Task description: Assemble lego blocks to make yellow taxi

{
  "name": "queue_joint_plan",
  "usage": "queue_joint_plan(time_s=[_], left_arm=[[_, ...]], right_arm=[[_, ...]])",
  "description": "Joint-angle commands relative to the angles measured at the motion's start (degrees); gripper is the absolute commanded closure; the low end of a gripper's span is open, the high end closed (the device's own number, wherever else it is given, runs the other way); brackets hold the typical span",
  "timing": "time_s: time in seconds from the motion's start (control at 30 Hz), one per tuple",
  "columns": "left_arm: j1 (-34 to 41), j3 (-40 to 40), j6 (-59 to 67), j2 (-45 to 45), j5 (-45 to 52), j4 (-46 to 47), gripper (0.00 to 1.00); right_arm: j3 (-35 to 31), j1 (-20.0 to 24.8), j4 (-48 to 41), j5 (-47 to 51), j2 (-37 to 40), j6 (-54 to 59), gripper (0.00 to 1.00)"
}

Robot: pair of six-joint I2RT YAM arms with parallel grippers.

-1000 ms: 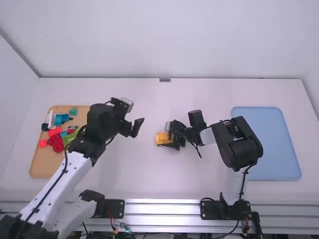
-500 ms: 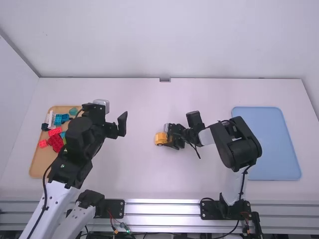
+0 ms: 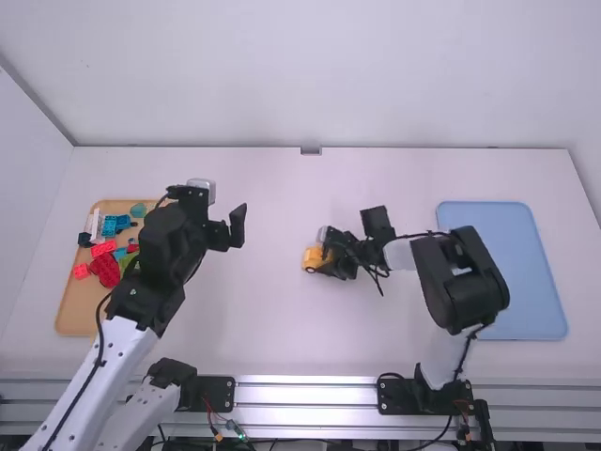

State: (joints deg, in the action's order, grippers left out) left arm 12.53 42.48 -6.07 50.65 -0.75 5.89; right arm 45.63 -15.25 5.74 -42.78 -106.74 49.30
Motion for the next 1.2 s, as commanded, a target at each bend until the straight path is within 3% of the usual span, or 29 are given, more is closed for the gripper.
queue_joint_plan(time_s=[0.0, 0.07, 0.27, 0.33, 0.43, 0.57, 0.77, 0.87, 1.03, 1.1, 1.13, 1.17], left_arm=[[-0.22, 0.20, 0.31, 3.82, -0.85, -2.60, 0.01], [-0.22, 0.20, 0.31, 5.55, -0.85, -4.33, 0.00], [-0.22, 0.20, -0.04, 15.17, -0.74, -15.10, 0.01], [-0.22, 0.20, -0.98, 16.70, -0.83, -16.87, 0.01], [-0.22, 0.22, -1.16, 19.21, -0.81, -19.52, 0.01], [-0.61, 0.22, -1.05, 20.41, -0.81, -20.85, 0.01], [-0.15, 0.22, -1.03, 20.50, -0.81, -22.08, 0.01], [-0.15, 0.22, -1.01, 20.50, -0.83, -22.29, 0.01], [-0.20, 0.22, -0.98, 20.50, -0.87, -22.03, 0.01], [-0.15, 0.22, -0.92, 20.50, -0.85, -21.79, 0.00], [-0.15, 0.22, -0.35, 20.50, -0.81, -21.68, 0.01], [-0.15, 0.22, 0.48, 20.48, -0.83, -21.46, 0.00]], right_arm=[[0.63, 5.53, -4.04, 5.33, 9.86, 1.05, 0.55], [0.57, 7.91, -6.14, 7.06, 12.37, 0.83, 0.54], [0.55, 26.14, -13.84, 14.23, 23.91, -2.78, 0.55], [0.55, 30.45, -13.46, 15.85, 24.15, -5.40, 0.55], [0.55, 40.92, -12.96, 18.14, 23.41, -11.06, 0.57], [0.55, 49.09, -8.76, 18.86, 18.91, -17.16, 0.54], [0.61, 55.19, -4.00, 18.80, 10.32, -21.05, 0.52], [1.01, 55.95, -3.76, 18.84, 7.58, -21.07, 0.52], [1.70, 55.89, -4.92, 18.80, 7.43, -21.92, 0.29], [2.34, 55.01, -5.81, 18.88, 8.04, -23.61, 0.14], [2.62, 54.77, -6.64, 18.84, 8.48, -23.56, 0.02], [3.10, 54.27, -8.28, 18.91, 9.29, -23.23, 0.01]])
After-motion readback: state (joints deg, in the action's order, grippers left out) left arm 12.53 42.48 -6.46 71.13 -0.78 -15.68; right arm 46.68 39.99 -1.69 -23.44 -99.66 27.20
